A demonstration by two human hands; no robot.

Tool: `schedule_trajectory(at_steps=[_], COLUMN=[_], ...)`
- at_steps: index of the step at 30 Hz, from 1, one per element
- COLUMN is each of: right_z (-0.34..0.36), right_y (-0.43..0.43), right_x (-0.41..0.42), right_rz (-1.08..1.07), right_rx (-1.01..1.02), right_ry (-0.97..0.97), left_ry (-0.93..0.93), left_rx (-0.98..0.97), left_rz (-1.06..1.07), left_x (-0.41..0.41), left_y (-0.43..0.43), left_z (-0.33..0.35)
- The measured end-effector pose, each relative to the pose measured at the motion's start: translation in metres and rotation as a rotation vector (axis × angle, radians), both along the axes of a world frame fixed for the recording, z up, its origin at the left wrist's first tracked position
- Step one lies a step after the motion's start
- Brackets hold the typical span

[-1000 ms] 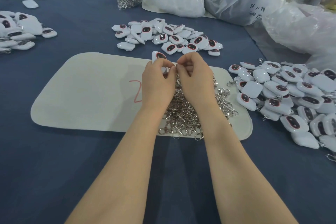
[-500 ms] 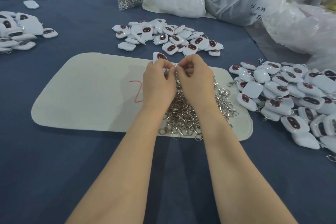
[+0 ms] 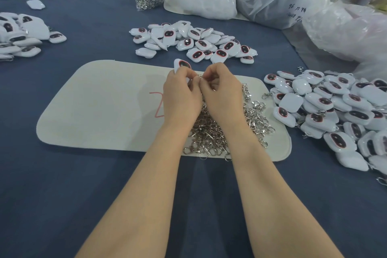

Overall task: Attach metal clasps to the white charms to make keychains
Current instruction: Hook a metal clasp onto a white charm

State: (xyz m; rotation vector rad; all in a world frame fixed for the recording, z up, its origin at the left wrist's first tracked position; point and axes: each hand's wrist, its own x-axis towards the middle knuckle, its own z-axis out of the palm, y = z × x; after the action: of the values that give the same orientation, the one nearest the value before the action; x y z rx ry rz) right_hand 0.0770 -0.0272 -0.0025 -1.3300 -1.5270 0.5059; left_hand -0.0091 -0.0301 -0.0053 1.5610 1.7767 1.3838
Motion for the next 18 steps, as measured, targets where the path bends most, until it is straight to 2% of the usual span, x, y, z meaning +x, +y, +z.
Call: schedule_trajectory(at_steps=[9,11,15,18], right_z=[-0.001,-0.002,-0.003,-0.003], right_y=[0.001,0.001,0.002,0.002], right_x=[0.004,0.006,0.007,0.006], right_rz=[-0.008,-0.030,-0.068,-0.072], right_rx=[0.012,0.018,0.024,0.021], right_ry=[0.017,0.037,0.038,0.044], left_ry=[-0.114,-0.188,-0.452,-0.541], left_rx=[-0.049,-0.053,-0.066,-0.040], left_rz=[-0.081,-0.119,-0.127,-0.140], left_x=[0.000,0.002,0.000,-0.002], left_y=[-0.001,-0.002,-0.001,-0.001], left_z=[0.003,0.005,0.009,0.011])
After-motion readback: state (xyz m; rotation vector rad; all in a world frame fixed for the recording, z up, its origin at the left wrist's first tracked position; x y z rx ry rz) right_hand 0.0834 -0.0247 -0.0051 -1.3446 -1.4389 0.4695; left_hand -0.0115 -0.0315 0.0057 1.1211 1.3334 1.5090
